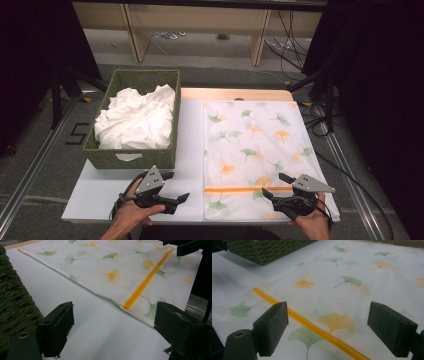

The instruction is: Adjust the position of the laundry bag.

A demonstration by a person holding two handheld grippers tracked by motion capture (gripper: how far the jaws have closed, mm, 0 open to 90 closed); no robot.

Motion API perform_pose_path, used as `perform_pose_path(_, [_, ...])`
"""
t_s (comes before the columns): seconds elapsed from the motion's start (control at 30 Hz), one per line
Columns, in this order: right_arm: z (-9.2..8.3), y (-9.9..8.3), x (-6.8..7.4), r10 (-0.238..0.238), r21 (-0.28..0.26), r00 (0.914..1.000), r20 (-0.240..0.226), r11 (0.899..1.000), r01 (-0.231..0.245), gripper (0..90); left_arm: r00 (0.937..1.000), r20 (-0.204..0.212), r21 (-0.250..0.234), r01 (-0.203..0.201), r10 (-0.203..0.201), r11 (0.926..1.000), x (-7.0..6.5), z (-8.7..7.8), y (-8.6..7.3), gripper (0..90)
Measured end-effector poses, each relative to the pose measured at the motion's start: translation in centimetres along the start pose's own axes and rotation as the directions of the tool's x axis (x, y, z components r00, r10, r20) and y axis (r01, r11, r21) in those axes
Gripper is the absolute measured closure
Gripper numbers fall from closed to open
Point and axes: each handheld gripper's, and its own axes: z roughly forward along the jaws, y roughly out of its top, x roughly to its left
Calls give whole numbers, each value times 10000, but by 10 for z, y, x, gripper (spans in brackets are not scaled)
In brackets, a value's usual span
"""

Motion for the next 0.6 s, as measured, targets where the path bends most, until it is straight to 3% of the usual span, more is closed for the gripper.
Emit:
perform_pose_path(0.13, [1,-1,1,298,103,9993,-218,9995,-296,180,10000,-35,79,-88,88,9999,-1,0,0,155])
perform_pose_path(0.17, [1,0,-1,3,-49,10000,-39,10000,-3,179,9999,-76,102,-138,139,9999,-1,0,0,155])
perform_pose_path(0.2, [1,-1,1,354,67,9992,-210,9994,-353,180,9999,-76,102,-138,139,9999,-1,0,0,155])
perform_pose_path(0.3, [1,-1,1,336,139,9992,-237,9993,-333,180,9998,-59,142,-174,175,9997,-1,0,1,155])
perform_pose_path(0.33, [0,0,-1,-49,9,10000,55,10000,48,181,10000,36,106,-8,8,9999,-2,2,0,155])
perform_pose_path(0.6, [-1,0,-7,378,30,9993,75,9993,-378,213,9996,163,170,237,-240,9996,-6,13,4,166])
